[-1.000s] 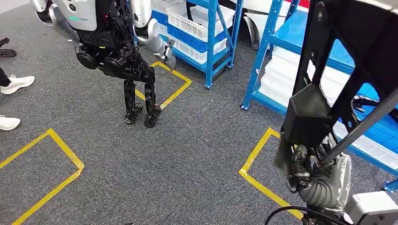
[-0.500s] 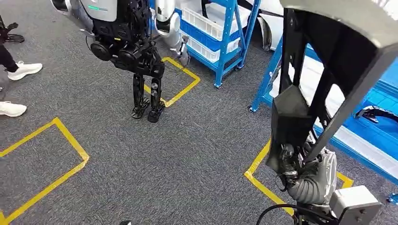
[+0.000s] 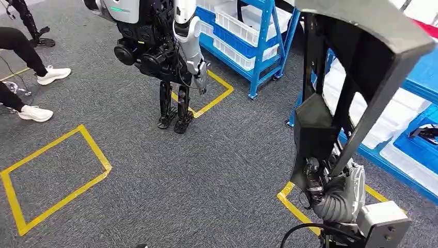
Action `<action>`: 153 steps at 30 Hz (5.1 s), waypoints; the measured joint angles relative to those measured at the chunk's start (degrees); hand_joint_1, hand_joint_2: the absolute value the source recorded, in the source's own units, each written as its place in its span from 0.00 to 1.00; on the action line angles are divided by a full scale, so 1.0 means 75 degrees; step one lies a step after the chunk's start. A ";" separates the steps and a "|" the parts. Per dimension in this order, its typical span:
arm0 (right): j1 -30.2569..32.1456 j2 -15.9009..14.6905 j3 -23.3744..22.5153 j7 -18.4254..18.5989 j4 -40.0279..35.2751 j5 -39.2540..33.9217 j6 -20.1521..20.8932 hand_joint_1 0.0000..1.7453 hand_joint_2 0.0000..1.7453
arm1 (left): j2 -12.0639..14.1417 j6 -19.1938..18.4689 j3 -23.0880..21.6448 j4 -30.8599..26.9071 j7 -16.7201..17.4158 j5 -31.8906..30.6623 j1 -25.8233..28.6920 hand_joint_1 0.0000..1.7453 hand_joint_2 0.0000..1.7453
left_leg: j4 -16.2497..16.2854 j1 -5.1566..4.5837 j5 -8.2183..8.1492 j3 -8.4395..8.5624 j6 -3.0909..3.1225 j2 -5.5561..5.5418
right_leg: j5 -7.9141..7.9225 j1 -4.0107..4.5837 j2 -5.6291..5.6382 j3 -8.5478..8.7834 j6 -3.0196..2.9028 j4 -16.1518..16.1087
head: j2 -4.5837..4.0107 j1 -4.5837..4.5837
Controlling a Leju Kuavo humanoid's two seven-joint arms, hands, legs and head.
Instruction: Take the parts from the cabinet and place them on the table.
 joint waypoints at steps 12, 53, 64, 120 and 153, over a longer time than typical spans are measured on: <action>-0.0039 0.0055 0.0041 -0.0006 0.0050 -0.0006 0.0067 1.00 1.00 | 0.0055 0.0000 -0.0020 0.0000 -0.0017 -0.0067 0.0006 0.00 0.00 | -0.2242 0.0029 0.1101 0.1152 0.0356 0.0058 | -0.0358 0.0015 -0.0133 -0.0109 0.0361 0.0423 | 0.0000 0.0050; -0.0140 0.0105 0.0286 0.0088 0.0099 0.0099 0.0493 1.00 1.00 | -0.0114 0.0029 -0.0114 -0.0003 -0.0015 -0.0163 -0.0025 0.00 0.00 | -0.2158 -0.0009 0.1185 0.0992 0.0306 -0.0947 | -0.0140 -0.0009 0.0789 -0.0092 0.0086 0.0229 | 0.0000 0.0087; -0.0125 0.0125 0.0332 0.0134 0.0088 0.0085 0.0548 1.00 1.00 | 0.0050 0.0003 -0.0201 0.0000 -0.0009 -0.0166 0.0024 0.00 0.00 | -0.0148 0.0049 0.0504 -0.0076 -0.0041 0.0029 | -0.0105 0.0007 -0.0370 0.0111 -0.0005 0.0026 | 0.0003 0.0015; -0.0126 0.0169 0.0382 0.0064 0.0146 0.0053 0.0627 1.00 1.00 | -0.0084 0.0050 -0.0259 -0.0003 0.0050 -0.0318 -0.0001 0.00 0.00 | -0.1441 0.0009 0.0763 0.0537 0.0113 -0.0268 | -0.0001 0.0014 0.0208 0.0138 -0.0020 -0.0093 | 0.0003 0.0038; -0.0069 0.0119 0.0373 0.0213 0.0090 0.0047 0.0656 1.00 1.00 | -0.0015 0.0006 -0.0318 -0.0003 0.0058 -0.0324 0.0005 0.00 0.00 | 0.0022 0.0010 0.0126 -0.0163 0.0056 -0.0014 | 0.0021 0.0034 -0.0091 0.0097 -0.0019 -0.0104 | 0.0000 0.0009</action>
